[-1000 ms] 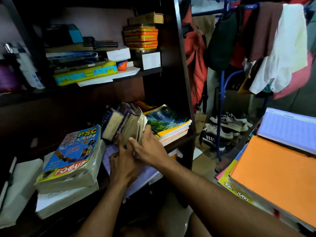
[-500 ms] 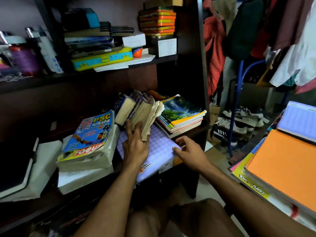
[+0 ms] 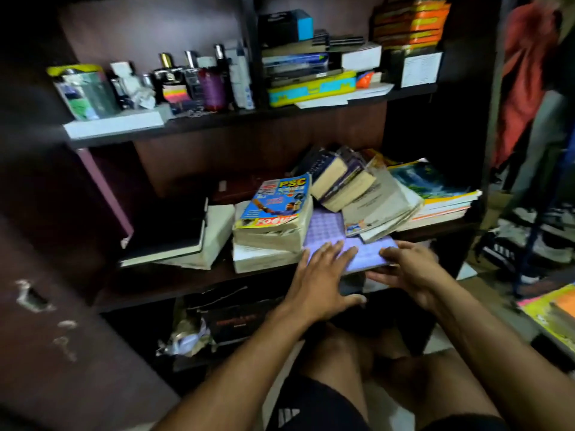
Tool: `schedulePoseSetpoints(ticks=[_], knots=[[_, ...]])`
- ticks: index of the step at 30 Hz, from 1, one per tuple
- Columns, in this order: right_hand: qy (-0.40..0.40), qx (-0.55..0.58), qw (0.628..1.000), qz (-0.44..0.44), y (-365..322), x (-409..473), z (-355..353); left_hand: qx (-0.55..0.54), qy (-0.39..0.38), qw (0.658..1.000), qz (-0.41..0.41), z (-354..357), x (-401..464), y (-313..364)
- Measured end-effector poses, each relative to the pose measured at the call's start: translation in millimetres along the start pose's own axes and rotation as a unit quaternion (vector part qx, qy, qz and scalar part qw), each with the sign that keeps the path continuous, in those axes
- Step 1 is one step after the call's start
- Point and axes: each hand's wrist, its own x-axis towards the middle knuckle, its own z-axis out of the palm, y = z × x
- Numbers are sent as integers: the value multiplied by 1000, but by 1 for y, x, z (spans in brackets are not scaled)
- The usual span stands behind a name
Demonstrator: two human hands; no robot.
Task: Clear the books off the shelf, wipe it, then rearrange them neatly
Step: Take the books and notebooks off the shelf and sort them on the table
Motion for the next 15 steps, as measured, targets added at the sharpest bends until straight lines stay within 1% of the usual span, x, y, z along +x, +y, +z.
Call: schedulePoseSetpoints(ticks=[3,5,7,11,12,15], knots=[[-18,20,1000,10,-1,-24,8,1,101,994,42,-4,-26,-12],[-25,37,999,21,-2,-45,9,11,130,990,55,-12,-39,-8],[-39,40,998,38,1,-62,2,34,127,989,63,-19,-54,3],[-62,51,994,71,6,-86,-17,31,102,992,66,-34,-79,18],[-57,53,994,76,8,-90,-19,22,92,993,65,-36,-83,20],[-36,27,997,70,11,-99,-14,-83,50,993,65,-38,-89,19]])
